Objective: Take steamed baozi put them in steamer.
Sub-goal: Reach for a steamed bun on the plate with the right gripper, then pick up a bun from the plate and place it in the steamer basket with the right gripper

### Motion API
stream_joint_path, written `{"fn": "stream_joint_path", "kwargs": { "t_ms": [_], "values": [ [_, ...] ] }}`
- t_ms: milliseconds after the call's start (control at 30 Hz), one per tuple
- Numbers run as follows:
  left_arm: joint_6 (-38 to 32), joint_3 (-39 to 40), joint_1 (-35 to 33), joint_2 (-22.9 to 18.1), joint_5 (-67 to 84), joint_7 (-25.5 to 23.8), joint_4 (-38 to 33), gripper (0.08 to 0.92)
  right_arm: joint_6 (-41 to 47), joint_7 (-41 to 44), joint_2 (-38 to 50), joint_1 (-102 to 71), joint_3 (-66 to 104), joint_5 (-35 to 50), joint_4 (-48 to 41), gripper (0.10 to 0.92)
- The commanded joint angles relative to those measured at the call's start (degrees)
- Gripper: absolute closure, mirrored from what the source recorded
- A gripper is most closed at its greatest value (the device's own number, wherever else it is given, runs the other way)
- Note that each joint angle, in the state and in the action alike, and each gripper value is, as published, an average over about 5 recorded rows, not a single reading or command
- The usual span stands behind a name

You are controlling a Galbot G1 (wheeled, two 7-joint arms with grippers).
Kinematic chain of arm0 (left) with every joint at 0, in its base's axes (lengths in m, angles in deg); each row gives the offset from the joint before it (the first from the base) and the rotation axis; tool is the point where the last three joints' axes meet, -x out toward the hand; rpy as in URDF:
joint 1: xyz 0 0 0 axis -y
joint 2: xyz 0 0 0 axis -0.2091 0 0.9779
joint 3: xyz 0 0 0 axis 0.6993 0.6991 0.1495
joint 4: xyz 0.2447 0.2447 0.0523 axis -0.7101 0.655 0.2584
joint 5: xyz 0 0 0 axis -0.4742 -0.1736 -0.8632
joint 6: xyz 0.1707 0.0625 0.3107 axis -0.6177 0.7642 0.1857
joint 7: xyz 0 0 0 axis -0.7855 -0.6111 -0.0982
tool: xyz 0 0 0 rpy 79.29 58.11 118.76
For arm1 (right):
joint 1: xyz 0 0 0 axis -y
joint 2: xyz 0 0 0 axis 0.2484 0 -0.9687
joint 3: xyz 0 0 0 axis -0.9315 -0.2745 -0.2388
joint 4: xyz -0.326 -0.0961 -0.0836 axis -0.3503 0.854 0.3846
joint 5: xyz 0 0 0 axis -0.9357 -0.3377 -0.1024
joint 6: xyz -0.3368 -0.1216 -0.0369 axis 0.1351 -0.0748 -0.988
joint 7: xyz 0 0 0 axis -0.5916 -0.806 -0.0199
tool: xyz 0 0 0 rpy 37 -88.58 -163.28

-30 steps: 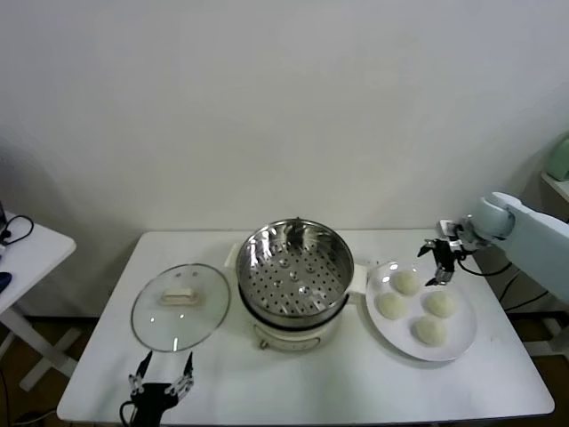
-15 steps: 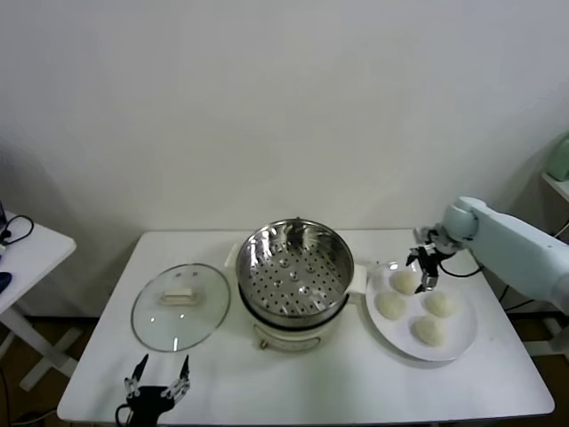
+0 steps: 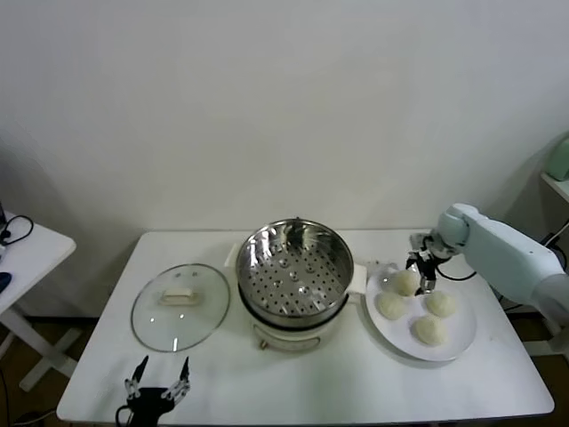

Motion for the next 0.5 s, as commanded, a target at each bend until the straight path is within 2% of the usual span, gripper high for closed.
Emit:
{"fn": "stream_joint_path", "kwargs": {
  "t_ms": [33,133,300,400,500],
  "values": [
    [-0.06,-0.01,0.08,0.08,-0.1,0.03,0.17,0.177,-0.48,-0.76,-0.76,-0.79,1.72,-1.42,-1.71,0.292],
    [-0.14,-0.03,0.07,0.08,-0.2,0.06,0.32,0.177,-0.47,-1.08,-1.15,-1.17,2.21,-1.43,-1.68,0.324],
    [-0.24,-0.26,-0.36,0.05,-0.25,0.08,-0.01,0.177,-0.49,-0.99,-0.7,-0.9,2.09,-1.6,-0.18,0.33],
    [-0.26,-0.45,-0.52,0.06,-0.23,0.1,-0.24,0.177,-0.61,-0.7,1.41,1.82,-0.27,0.08,3.46,0.33],
    [-0.26,-0.54,-0.65,0.05,-0.22,0.11,-0.5,0.177,-1.07,-0.24,5.44,8.93,-6.66,4.72,11.02,0.33]
  ]
}}
